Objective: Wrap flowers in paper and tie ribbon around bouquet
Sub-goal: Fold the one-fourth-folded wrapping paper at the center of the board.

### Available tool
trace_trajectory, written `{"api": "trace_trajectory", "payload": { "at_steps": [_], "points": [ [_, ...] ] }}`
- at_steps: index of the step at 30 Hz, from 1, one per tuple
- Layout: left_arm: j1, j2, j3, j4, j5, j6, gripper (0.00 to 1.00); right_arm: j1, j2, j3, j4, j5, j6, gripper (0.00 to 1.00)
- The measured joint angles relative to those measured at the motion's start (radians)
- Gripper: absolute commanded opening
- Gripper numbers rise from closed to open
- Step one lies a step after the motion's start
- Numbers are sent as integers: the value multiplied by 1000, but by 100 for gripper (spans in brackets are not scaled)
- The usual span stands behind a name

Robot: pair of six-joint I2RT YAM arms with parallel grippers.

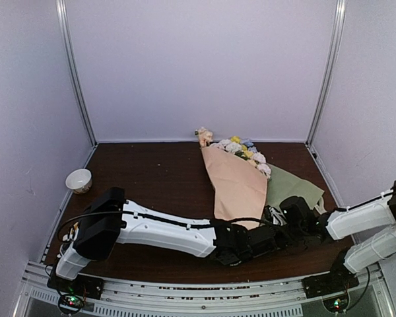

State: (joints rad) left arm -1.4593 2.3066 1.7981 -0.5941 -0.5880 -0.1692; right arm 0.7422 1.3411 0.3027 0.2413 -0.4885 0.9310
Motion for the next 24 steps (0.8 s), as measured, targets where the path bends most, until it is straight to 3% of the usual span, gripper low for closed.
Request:
{"api": "trace_trajectory", "payload": {
  "at_steps": [4,9,13,18,24],
  "points": [
    [-1,4,24,28,14,0,0,-53,-124,-1,-100,42,-6,12],
    [-4,13,33,29,36,18,0,-187,-266,13,-180,74,-26,33],
    [-4,52,32,-7,50,30,0,-229,-265,85,-237,69,-61,39],
    [-4,60,35,-13,51,34,0,-249,-231,136,-241,51,-79,62],
    [-4,64,42,-22,52,37,0,-249,-150,148,-232,14,-95,63]
  ]
}}
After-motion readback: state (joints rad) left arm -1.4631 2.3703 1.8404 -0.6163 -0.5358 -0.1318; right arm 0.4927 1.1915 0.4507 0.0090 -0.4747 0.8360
